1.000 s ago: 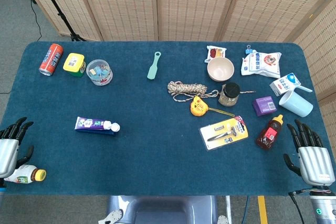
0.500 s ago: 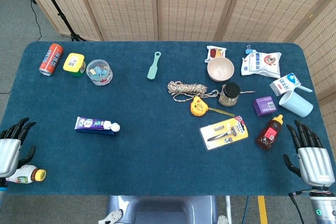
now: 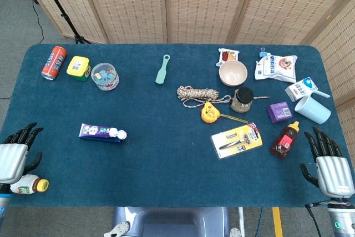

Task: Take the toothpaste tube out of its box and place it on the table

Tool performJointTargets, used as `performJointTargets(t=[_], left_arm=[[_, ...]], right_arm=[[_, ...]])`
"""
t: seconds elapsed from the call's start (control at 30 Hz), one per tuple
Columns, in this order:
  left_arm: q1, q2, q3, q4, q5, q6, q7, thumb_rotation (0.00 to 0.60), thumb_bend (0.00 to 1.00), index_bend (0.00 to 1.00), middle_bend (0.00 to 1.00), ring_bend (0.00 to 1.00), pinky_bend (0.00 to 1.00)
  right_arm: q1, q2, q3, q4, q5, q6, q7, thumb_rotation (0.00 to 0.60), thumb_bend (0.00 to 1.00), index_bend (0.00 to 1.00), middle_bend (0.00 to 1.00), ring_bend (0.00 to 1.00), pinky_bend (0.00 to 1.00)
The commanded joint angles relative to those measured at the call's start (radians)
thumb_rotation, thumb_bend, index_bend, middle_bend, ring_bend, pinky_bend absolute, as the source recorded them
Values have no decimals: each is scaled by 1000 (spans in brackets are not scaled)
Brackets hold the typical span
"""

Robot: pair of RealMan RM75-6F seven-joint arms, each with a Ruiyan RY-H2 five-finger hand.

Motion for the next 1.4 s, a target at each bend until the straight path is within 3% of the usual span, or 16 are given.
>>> performJointTargets(t=[0.03,0.37,0.67,1.4], left_arm=[[-29,13,-1,-24,-19,-55,24,600,368,169,123,205,289],[-104,0,-31,-46,-76,-154,77,499,267,102,79,176,289],[-194,-45,-61,-27,-150,-267,119,500,267,56,79,178,289],[-331,-182,-79,59,-216,-366,175,499,267,88,79,181,289]], right_arm=[[0,3,3,-1,7,-2,2,600,368,9,0,31,134],[2,4,8,5,25,-14,8,600,369,11,0,31,134],[3,2,9,14,36,-22,16,600,368,17,0,31,134],[-20,0,4,20,38,1,30,600,368,30,0,31,134]])
